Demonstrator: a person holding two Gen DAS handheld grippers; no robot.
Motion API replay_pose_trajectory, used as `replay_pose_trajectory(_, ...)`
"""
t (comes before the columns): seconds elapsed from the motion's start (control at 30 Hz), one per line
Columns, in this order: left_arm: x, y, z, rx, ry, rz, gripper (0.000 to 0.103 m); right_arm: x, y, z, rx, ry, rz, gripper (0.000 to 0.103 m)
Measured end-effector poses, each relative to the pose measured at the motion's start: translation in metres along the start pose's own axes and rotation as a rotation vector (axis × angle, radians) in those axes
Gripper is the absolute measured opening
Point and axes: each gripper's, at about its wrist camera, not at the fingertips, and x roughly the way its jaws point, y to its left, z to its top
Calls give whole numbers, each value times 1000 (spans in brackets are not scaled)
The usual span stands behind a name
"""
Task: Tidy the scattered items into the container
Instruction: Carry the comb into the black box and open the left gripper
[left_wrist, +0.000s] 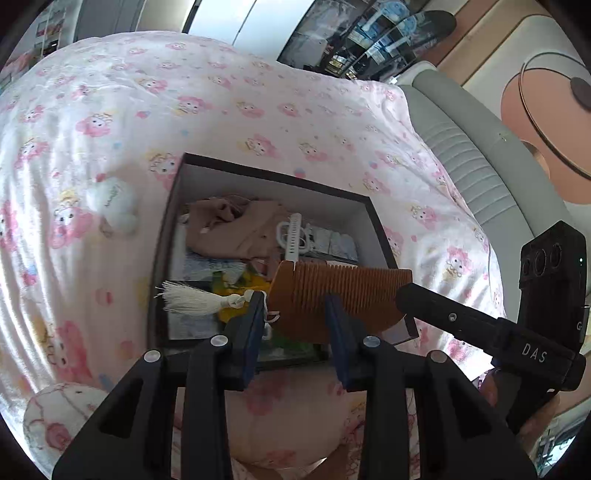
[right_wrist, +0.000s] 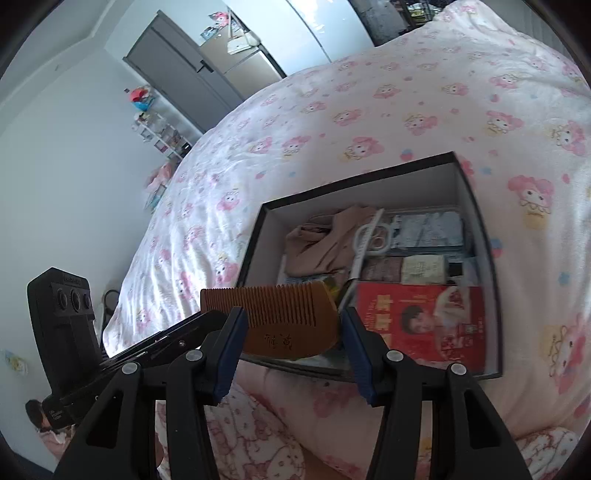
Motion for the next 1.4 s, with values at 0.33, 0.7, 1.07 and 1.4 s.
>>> replay_pose_trajectory(0.33,59,-10,-5,16,101,41,32,31,-44,-14,35,53,-92,49)
replay_pose_trajectory(0.7,71,-31,-13,93,136,105,32,38,-60,-21,51,49,-136,49)
replay_pose_trajectory(1.07,76,-46,-17,116,153,122,32,26,-68,-20,28,30,-217,49)
replay_pose_trajectory(1.4,38,-63,-21,171,93,133,37,-1,-43,-24,-30,-26,-229,49)
